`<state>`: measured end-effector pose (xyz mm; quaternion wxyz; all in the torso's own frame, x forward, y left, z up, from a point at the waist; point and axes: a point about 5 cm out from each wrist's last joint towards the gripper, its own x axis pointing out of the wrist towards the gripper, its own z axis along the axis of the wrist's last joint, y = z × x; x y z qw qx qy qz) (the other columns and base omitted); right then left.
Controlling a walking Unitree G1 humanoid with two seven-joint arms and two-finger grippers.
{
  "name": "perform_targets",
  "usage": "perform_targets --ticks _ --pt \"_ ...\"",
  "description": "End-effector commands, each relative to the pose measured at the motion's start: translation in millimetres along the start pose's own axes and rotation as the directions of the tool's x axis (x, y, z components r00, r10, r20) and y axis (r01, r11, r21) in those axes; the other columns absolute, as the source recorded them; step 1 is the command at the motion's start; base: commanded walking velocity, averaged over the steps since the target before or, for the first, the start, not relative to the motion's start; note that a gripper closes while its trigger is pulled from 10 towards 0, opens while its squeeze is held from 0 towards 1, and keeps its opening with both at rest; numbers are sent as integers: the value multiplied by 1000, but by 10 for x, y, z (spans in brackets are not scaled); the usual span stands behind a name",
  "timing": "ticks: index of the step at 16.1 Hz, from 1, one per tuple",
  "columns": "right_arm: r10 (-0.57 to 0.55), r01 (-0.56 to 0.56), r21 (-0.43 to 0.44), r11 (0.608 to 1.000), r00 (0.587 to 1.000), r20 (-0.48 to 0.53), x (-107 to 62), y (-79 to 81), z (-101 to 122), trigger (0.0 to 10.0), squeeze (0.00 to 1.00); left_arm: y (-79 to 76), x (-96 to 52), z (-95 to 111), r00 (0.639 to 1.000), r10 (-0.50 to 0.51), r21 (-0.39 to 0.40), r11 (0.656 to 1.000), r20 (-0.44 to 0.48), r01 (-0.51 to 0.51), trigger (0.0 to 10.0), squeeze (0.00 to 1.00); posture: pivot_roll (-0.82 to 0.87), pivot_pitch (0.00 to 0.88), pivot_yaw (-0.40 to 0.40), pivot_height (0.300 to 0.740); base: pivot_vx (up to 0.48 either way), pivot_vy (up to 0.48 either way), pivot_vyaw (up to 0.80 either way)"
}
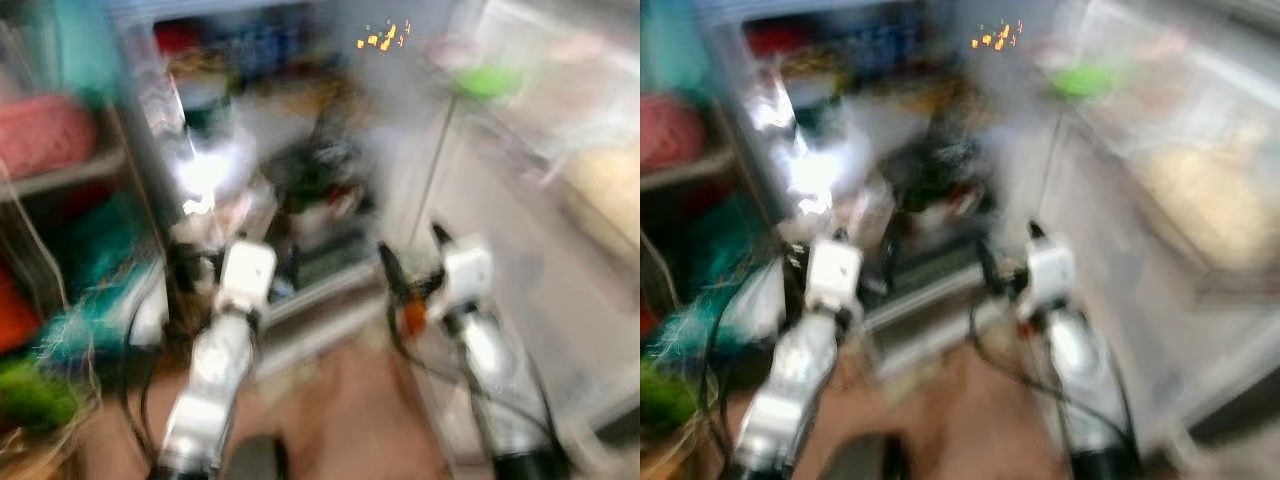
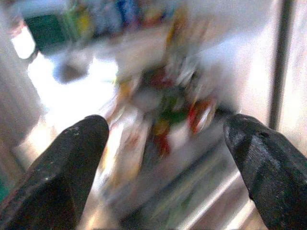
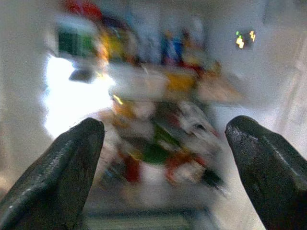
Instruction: Restocking fridge
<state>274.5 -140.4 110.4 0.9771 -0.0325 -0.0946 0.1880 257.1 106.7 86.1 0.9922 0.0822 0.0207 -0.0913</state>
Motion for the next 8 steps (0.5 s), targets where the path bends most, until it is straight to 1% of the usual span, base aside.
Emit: perform_targets --ticks 1,2,5,7,8 --pt "4 -4 -2 1000 1000 4 5 14 18 10000 0 12 57 56 1000 -8 9 1000 14 8 10000 0 42 0 40 740 0 0 800" --pt "2 -2 -1 1000 1000 1 -1 9 11 10000 0 9 57 52 1000 -9 7 1000 11 9 10000 0 43 0 41 740 0 0 800" --pt "2 -2 -4 1000 1000 -9 -16 14 1 10000 0 12 52 45 1000 -11 5 1000 2 11 10000 0 44 0 41 740 0 308 800" --pt "4 -4 3 1000 1000 -11 -7 29 -6 10000 0 13 47 42 1000 -14 0 1000 4 14 10000 0 47 3 42 740 0 474 0" --pt "3 -3 5 1000 1000 -12 -4 27 -7 10000 0 13 46 40 1000 -14 3 1000 2 14 10000 0 47 4 42 740 0 259 0"
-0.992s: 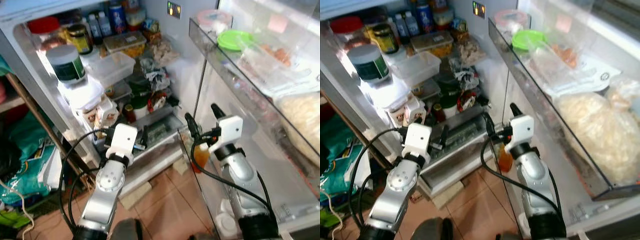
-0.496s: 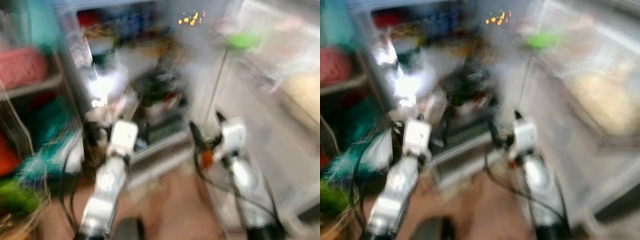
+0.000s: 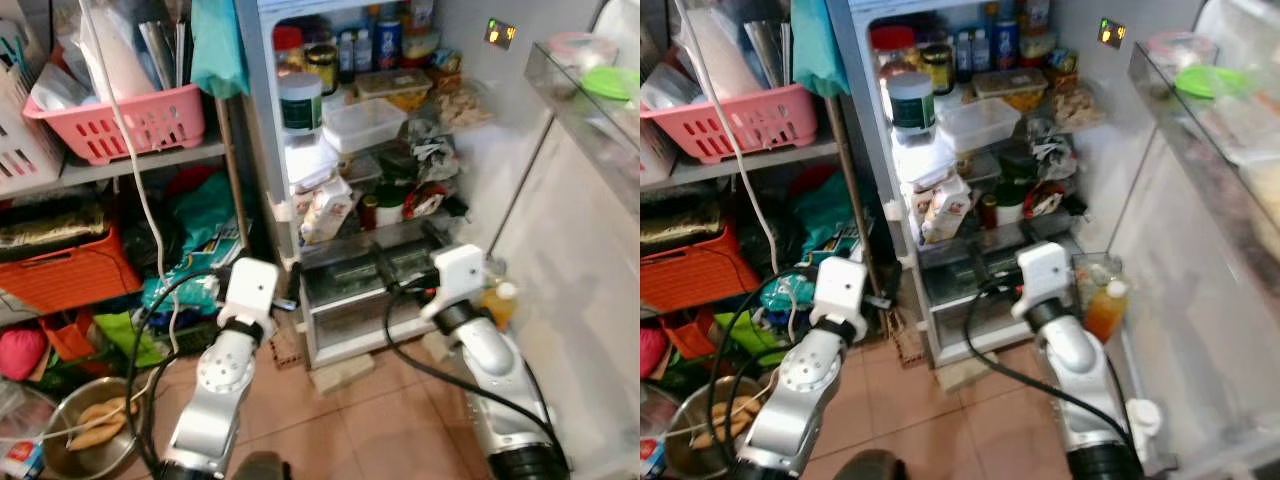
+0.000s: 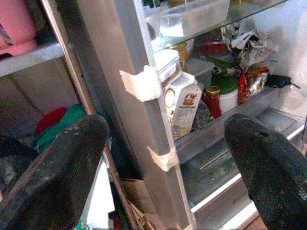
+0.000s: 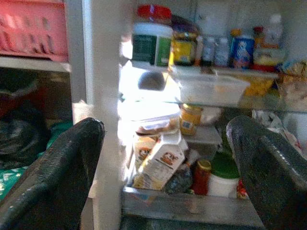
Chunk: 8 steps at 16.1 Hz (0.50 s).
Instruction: Restocking fridge
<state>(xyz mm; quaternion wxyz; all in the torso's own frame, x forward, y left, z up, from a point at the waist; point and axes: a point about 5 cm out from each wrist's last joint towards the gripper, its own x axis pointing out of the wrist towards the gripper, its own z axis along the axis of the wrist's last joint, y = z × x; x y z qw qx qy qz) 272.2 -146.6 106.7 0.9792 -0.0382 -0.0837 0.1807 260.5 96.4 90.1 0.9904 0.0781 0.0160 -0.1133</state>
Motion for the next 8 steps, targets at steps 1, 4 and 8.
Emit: perform_targets --ticks 1,4,8 --pt "15 -15 14 1000 1000 11 50 71 26 10000 0 100 -10 -21 1000 27 10 1000 -14 -27 10000 0 47 5 43 740 0 0 0" --pt "1 -1 9 1000 1000 9 51 53 24 10000 0 100 -12 -6 1000 21 24 1000 1 -21 10000 0 49 7 44 740 0 0 0" --pt "-50 50 -14 999 999 -10 55 9 2 10000 0 68 -24 14 1000 -17 54 998 21 15 10000 0 42 11 45 740 0 0 0"
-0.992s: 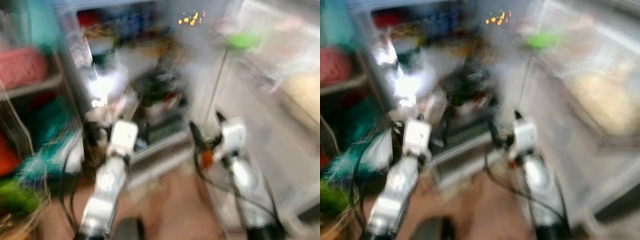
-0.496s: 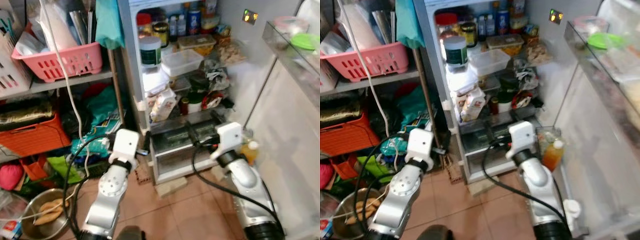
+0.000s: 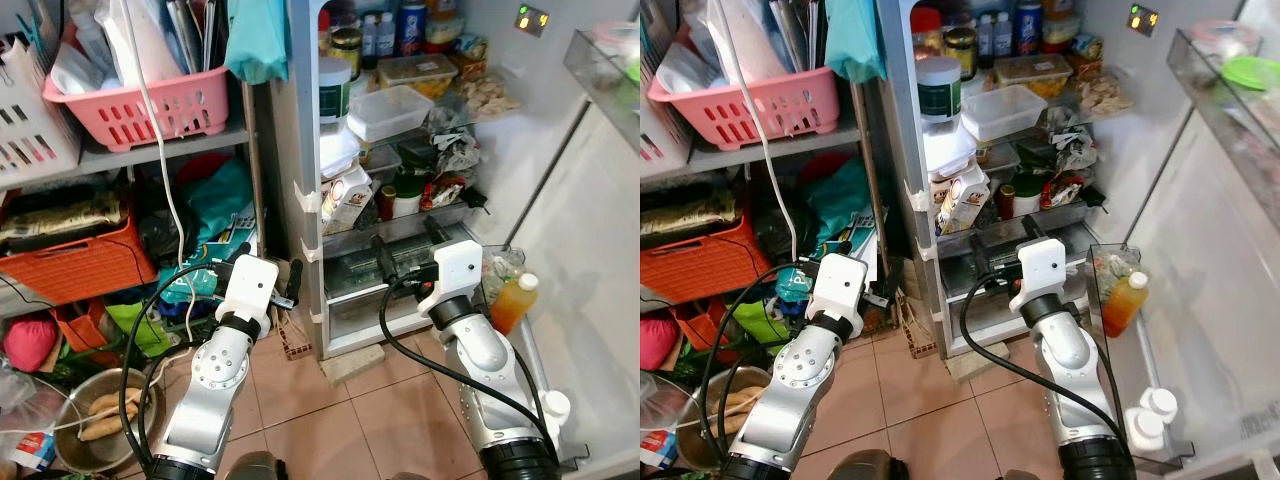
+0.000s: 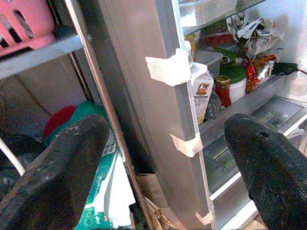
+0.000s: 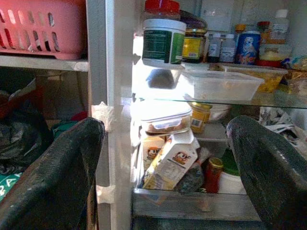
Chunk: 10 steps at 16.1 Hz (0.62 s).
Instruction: Restocking fridge
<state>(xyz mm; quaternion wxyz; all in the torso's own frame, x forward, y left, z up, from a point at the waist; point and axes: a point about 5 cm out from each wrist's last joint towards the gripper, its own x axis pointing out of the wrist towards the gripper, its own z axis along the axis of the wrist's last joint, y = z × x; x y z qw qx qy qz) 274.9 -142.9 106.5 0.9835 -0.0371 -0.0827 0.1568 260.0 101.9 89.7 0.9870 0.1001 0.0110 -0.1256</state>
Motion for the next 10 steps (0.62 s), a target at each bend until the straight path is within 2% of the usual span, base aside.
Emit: perform_targets --ticks 1,7,8,9,10 --pt "-3 3 -5 1000 1000 -7 18 -16 5 10000 0 21 -3 21 1000 7 11 1000 11 -7 10000 0 42 10 45 740 0 -266 0" --pt "4 -4 -9 1000 1000 -4 48 -6 18 10000 0 22 7 14 1000 11 3 1000 9 -11 10000 0 40 11 41 740 0 -462 0" --pt "22 -22 -4 1000 1000 -5 55 10 16 10000 0 24 6 14 1000 16 6 1000 10 -16 10000 0 41 11 41 740 0 -341 0" --pt "41 -41 9 999 999 -10 58 24 10 10000 0 41 8 18 999 43 -23 999 15 -43 10000 0 41 11 41 740 0 0 0" --pt "45 -45 9 999 999 -12 55 27 6 10000 0 52 13 15 998 56 -17 998 8 -56 10000 0 41 11 40 740 0 0 0"
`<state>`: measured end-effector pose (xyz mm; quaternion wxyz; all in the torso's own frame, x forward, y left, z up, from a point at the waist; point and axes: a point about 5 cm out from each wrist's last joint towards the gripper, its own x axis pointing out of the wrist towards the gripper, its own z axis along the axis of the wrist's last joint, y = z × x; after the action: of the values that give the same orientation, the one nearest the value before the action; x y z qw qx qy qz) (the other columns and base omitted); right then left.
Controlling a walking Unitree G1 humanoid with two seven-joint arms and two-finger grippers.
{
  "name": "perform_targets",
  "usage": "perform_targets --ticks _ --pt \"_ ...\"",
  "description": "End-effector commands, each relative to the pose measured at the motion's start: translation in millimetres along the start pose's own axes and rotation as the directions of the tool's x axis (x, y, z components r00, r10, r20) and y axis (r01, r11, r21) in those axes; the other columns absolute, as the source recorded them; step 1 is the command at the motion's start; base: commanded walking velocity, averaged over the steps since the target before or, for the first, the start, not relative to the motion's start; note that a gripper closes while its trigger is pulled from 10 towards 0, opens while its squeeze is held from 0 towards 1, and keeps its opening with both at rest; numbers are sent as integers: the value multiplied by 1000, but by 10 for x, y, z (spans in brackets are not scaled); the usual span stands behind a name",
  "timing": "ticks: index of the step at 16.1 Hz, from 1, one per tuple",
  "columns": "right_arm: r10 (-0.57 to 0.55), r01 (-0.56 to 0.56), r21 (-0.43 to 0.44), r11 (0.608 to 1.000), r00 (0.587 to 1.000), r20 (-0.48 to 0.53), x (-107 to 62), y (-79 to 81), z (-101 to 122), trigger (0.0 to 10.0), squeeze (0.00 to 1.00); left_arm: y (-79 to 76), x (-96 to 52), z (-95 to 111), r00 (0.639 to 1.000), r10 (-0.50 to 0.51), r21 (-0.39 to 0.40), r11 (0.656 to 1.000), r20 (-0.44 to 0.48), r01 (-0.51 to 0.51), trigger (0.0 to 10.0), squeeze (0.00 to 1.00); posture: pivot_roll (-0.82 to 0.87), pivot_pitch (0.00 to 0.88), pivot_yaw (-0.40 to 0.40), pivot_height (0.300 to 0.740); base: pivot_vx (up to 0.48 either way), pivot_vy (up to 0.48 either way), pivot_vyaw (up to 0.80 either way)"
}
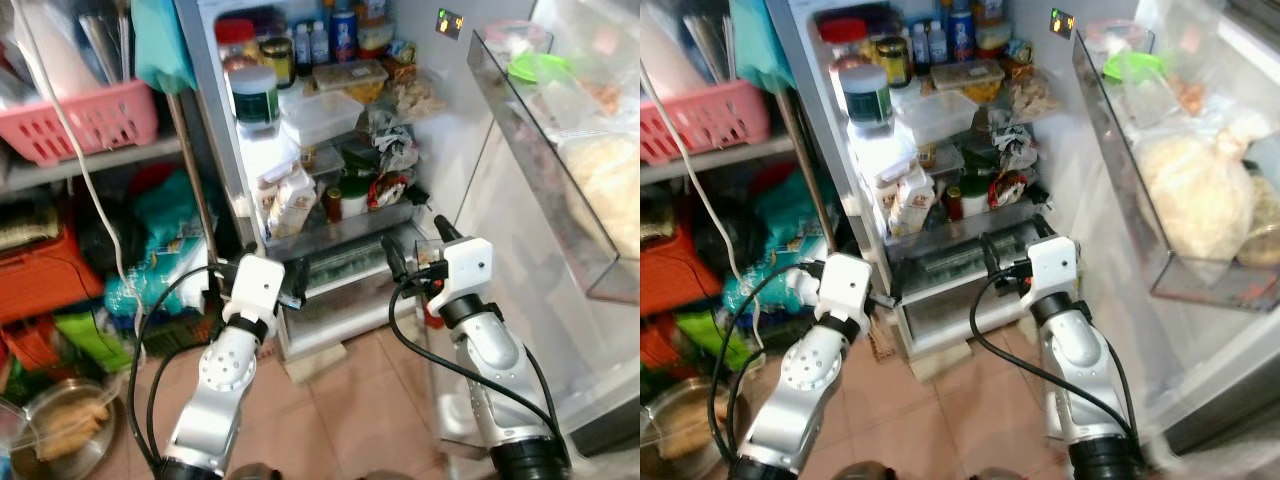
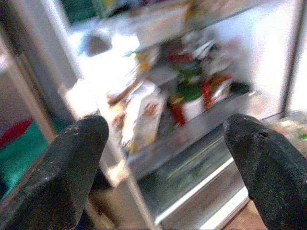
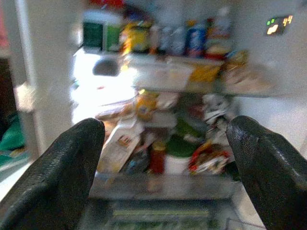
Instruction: Restocking fridge
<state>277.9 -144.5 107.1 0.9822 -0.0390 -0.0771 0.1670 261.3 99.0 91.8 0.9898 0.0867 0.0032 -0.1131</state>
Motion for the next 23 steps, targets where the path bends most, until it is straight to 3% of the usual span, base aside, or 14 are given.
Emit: perform_targets --ticks 1,13,16,19,23 --pt "24 -24 8 1000 1000 -3 27 50 0 10000 0 77 0 -15 999 31 1 1000 -10 -30 10000 0 42 11 40 740 0 0 0" --pt "43 -43 0 999 999 -1 38 58 1 10000 0 67 14 -23 1000 28 3 1000 -13 -28 10000 0 43 5 36 740 -308 0 0" --pt "29 -29 -15 999 999 12 46 45 21 10000 0 61 9 -11 1000 15 -6 1000 2 -15 10000 0 43 5 37 740 0 0 0" --pt "-83 86 -79 993 996 34 34 -107 66 10000 0 57 -7 2 1000 -12 -28 1000 14 12 10000 0 41 9 36 740 0 0 0" --pt "-286 287 -190 939 958 35 14 -419 76 10000 0 50 -10 14 999 -31 -41 999 26 32 10000 0 40 10 38 740 0 0 0"
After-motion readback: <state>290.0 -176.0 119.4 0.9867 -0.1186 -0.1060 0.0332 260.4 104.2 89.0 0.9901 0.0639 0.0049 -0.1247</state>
